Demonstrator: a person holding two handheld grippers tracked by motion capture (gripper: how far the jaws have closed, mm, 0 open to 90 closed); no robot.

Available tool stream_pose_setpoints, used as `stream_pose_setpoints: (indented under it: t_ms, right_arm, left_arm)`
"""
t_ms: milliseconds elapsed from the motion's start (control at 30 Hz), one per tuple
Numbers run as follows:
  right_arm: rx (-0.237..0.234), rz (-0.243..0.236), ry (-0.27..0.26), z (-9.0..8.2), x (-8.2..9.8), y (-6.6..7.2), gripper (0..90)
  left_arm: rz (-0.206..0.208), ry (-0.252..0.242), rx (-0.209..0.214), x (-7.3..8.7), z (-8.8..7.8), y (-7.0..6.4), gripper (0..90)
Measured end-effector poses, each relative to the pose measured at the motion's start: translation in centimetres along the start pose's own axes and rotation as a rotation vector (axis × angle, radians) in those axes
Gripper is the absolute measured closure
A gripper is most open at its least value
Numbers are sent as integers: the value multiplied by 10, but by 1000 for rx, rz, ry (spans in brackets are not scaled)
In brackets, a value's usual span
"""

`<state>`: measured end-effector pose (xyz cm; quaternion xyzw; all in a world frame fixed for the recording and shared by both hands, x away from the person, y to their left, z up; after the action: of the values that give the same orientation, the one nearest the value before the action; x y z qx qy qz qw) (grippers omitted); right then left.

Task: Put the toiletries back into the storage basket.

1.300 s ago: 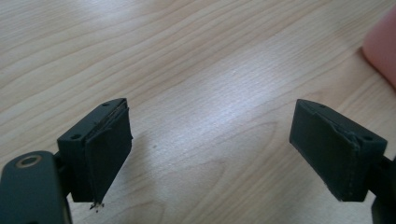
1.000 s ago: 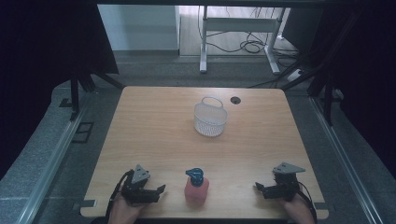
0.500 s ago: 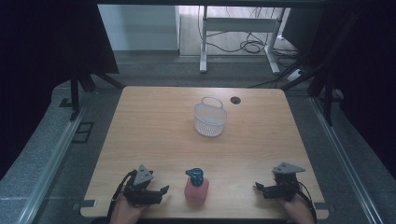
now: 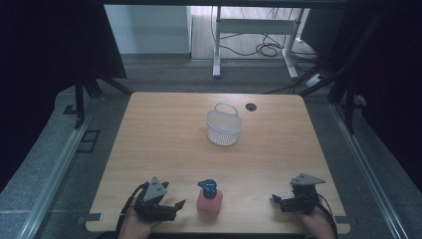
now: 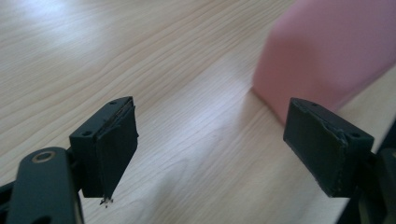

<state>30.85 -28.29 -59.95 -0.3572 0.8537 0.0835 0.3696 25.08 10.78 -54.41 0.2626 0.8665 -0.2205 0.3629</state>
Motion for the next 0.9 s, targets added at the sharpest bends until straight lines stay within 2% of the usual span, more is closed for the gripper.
stream_pose_setpoints:
  t_ms: [233,500,900]
  right_arm:
    - [0,0,0,0,0,0,0]
    - [0,0,0,0,0,0,0]
    - [0,0,0,0,0,0,0]
  left_arm:
    - [25,-10,58,-10,-6,-18,174]
    - [34,-13,116,-22,-13,-33,181]
    - [65,-14,172,-42,-11,-55,212]
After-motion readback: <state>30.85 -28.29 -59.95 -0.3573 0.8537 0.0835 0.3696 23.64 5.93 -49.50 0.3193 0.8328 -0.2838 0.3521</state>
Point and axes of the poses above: each handheld gripper's, and its own axes: z roughly forward along the jaws, x roughly out of its underside, y roughly to its left, the point moved 8 cm from there along z, roughly forward along the jaws, and after that the axes turned 10 degrees about -z, right-handed, at the moved point
